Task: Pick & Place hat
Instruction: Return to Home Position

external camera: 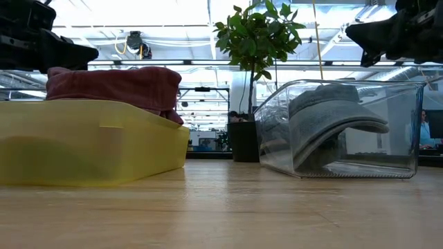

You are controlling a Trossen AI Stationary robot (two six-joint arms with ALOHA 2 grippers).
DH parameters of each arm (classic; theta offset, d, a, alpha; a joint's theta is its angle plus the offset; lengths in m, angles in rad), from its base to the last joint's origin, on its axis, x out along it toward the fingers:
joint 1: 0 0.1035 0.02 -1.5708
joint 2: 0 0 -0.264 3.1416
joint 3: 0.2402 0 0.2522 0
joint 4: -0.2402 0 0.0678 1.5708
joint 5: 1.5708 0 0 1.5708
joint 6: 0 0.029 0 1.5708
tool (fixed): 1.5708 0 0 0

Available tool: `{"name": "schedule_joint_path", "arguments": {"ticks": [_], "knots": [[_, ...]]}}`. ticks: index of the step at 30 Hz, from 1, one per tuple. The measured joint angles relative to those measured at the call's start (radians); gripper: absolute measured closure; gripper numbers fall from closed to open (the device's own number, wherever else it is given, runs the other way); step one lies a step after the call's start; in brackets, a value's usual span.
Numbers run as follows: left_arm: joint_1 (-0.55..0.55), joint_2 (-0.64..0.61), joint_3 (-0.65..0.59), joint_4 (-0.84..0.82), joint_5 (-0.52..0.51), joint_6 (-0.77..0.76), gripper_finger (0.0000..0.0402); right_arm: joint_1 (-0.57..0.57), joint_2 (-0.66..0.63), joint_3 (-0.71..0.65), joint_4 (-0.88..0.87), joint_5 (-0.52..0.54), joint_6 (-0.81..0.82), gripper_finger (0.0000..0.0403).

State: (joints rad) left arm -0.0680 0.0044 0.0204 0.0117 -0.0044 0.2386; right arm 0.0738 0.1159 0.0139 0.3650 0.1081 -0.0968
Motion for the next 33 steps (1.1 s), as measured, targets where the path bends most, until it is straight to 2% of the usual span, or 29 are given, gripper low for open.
{"name": "schedule_joint_path", "arguments": {"ticks": [5, 23, 28, 33], "knots": [[0.000, 0.000, 0.000, -0.003, 0.000, 0.011, 0.0397, 0.000, 0.024, 0.000, 0.004, 0.079, 0.006, 0.0403], [0.000, 0.009, 0.002, -0.017, 0.004, -0.042, 0.0398, 0.000, 0.089, 0.000, 0.028, 0.074, -0.001, 0.0403], [0.000, 0.009, 0.002, -0.014, 0.004, -0.038, 0.0378, 0.000, 0.099, 0.000, 0.028, 0.082, -0.001, 0.0403], [0.000, 0.009, 0.002, -0.011, 0.003, -0.037, 0.0363, 0.000, 0.099, 0.000, 0.012, 0.169, 0.006, 0.0403]]}}
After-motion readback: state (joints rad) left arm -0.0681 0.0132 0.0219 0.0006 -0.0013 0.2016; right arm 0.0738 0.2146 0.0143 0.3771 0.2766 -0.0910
